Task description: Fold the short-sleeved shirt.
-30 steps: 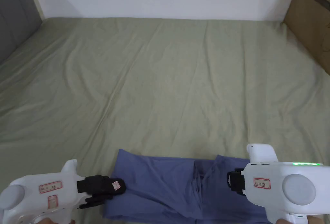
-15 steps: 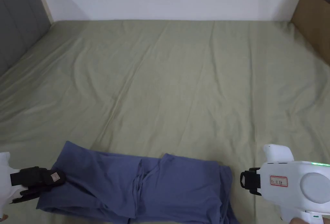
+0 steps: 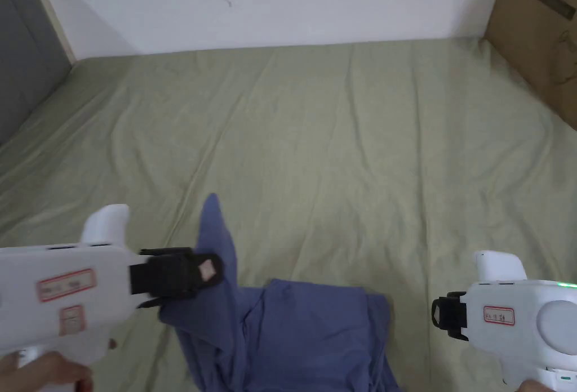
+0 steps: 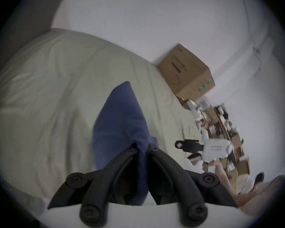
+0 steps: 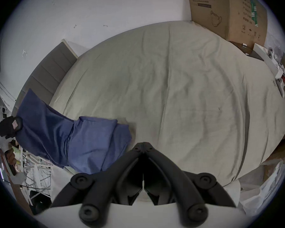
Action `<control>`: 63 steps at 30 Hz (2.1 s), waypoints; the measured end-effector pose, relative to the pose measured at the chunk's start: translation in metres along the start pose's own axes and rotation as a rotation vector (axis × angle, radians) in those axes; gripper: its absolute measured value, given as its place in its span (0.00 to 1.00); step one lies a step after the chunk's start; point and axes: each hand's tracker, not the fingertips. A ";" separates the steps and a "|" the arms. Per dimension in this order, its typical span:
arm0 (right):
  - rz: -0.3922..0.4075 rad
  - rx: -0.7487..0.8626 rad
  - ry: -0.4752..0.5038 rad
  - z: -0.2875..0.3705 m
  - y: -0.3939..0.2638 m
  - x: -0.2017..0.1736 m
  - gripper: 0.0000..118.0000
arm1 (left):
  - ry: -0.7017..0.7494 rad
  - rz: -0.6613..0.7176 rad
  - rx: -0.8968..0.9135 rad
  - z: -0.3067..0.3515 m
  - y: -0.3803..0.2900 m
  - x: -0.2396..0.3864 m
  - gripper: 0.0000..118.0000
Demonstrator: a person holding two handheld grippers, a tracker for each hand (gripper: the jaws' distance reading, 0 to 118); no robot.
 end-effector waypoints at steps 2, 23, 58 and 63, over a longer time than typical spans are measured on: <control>-0.021 0.010 0.001 0.003 -0.001 0.008 0.00 | -0.060 -0.043 -0.057 -0.032 -0.003 0.019 0.07; -0.151 0.008 -0.002 0.006 -0.021 0.058 0.00 | 0.084 0.063 -0.184 -0.122 -0.037 -0.005 0.04; -0.008 0.027 0.098 0.017 -0.009 0.012 0.00 | -0.201 0.162 -0.182 -0.124 -0.064 0.009 0.01; 0.097 -0.021 0.240 0.003 -0.001 -0.047 0.00 | -0.111 0.264 -0.071 -0.070 -0.058 -0.050 0.02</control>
